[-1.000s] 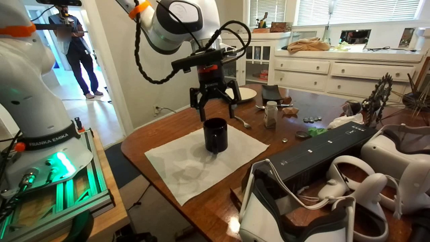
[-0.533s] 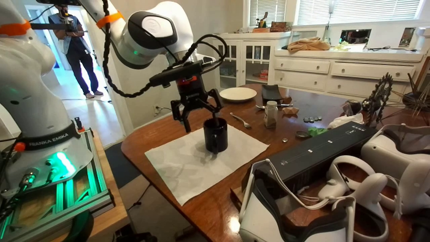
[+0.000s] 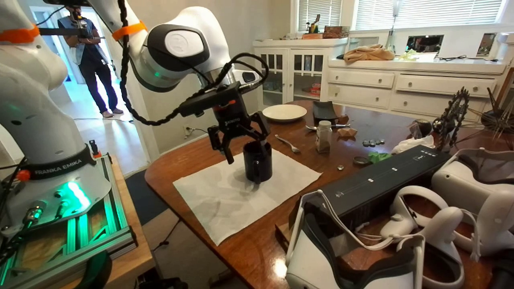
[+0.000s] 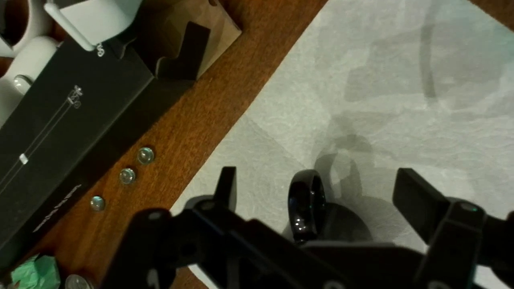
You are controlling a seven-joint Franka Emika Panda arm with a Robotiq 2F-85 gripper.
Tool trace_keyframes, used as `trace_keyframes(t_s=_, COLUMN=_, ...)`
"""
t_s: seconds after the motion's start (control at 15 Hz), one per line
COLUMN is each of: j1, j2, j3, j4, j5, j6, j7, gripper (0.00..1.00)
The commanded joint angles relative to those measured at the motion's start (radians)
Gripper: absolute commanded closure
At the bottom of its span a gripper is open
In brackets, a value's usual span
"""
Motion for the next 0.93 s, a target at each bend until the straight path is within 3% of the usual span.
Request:
trace_keyframes(t_s=0.0, j1=0.018, j2=0.084, j3=0.015, j4=0.030, j5=0.149, j6=0.027, j7=-0.077, gripper=0.00)
trace_keyframes(t_s=0.2, j1=0.008, j2=0.132, j3=0.031, j4=0.062, j5=0.224, j6=0.065, j7=-0.165, gripper=0.00)
trace_keyframes(t_s=0.47, j1=-0.010, j2=0.169, j3=0.068, j4=0.092, j5=0.405, j6=0.062, j7=-0.394, gripper=0.00)
trace_keyframes(t_s=0.53, j1=-0.013, j2=0.170, j3=0.077, j4=0.096, j5=0.452, j6=0.049, j7=-0.445, gripper=0.20)
trace_keyframes(t_s=0.87, j1=-0.029, j2=0.184, j3=0.098, j4=0.123, j5=0.595, j6=0.028, j7=-0.611, gripper=0.58)
